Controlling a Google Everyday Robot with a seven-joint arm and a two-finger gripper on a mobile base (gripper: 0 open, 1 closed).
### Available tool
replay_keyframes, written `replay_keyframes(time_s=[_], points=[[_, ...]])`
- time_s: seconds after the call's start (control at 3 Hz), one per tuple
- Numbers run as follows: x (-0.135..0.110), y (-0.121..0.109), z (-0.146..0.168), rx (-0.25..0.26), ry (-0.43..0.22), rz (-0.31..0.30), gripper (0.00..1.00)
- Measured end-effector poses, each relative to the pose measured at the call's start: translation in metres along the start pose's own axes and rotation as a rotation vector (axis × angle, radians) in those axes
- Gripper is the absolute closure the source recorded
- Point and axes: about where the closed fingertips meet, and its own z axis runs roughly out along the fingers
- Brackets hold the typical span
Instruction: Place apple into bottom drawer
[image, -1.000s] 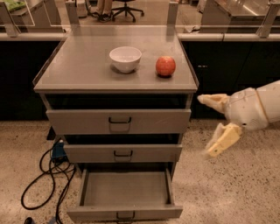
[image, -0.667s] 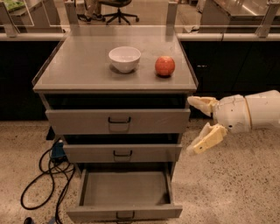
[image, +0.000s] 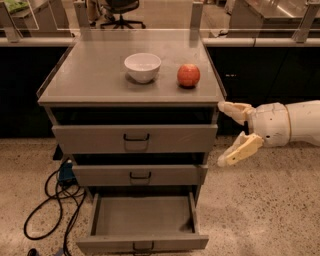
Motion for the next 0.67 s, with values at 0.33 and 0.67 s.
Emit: replay_keyframes(time_s=[0.33, 0.67], points=[[0.0, -0.043, -0.036, 0.024, -0.208, 0.037, 0.0], [-0.039, -0.083, -0.099, 0.16, -0.408, 0.094, 0.0]])
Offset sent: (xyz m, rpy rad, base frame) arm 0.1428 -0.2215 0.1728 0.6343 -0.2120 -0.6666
